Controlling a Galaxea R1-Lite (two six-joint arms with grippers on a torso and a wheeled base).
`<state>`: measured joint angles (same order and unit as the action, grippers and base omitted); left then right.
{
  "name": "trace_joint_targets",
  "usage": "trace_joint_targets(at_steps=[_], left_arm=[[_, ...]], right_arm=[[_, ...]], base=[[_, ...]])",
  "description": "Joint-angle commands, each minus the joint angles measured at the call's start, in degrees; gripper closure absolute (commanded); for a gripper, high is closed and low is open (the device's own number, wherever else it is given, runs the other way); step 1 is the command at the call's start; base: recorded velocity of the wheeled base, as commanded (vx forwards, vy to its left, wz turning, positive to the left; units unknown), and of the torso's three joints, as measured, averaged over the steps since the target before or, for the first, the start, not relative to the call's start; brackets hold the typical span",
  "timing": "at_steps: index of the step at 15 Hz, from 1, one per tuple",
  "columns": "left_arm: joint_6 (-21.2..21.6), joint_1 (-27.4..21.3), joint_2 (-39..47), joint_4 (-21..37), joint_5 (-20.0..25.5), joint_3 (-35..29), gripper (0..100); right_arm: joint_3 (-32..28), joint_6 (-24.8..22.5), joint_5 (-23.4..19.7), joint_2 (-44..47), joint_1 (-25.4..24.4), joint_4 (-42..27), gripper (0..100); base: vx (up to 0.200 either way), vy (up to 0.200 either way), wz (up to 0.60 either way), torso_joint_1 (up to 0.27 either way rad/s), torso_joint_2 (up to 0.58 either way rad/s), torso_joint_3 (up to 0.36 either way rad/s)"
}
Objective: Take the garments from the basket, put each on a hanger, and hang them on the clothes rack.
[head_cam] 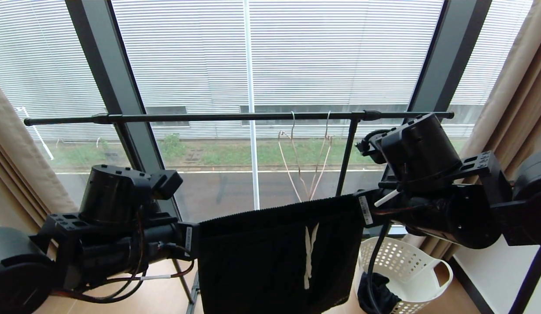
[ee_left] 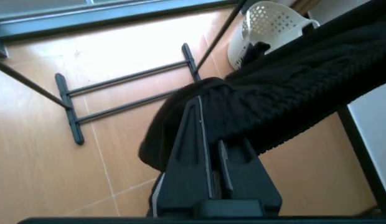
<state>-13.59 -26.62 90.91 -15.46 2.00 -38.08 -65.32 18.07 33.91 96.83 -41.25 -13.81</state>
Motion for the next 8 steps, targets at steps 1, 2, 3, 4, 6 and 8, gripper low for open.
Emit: trace_joint_targets(at_steps=[1,2,3,4,6,8], left_arm=[[1.4,2.5,-2.9,7.5,4.6,-7.2,100],[1.4,2.5,-2.9,7.5,4.6,-7.2,100],[3.9,3.2,-2.8,8.7,5.2,-7.4,100],[4.1,3.4,-2.7,8.7,5.3,-7.4,100],[4.3,3.4,-2.7,8.7,6.5,-8.3,100],[5.4,3.4,-1.0,8.8,9.2,-13.2,100]], right_arm=[[0.3,0.2,-0.2,1.3,-1.1,0.5,100],[0.3,0.2,-0.2,1.3,-1.1,0.5,100],[0.6,0.2,-0.2,0.6,-1.1,0.5,100],[0.9,0.0,-0.2,-0.1,-1.1,0.2,100],[2.7,-0.9,-0.2,-2.3,-1.3,-0.1,100],[6.7,-8.7,-0.3,-7.1,-2.3,-0.1,100]], base=[[0.0,0.0,0.0,0.0,0.0,0.0],[0.0,0.0,0.0,0.0,0.0,0.0],[0.0,0.0,0.0,0.0,0.0,0.0],[0.0,0.0,0.0,0.0,0.0,0.0],[0.0,0.0,0.0,0.0,0.0,0.0],[0.0,0.0,0.0,0.0,0.0,0.0]])
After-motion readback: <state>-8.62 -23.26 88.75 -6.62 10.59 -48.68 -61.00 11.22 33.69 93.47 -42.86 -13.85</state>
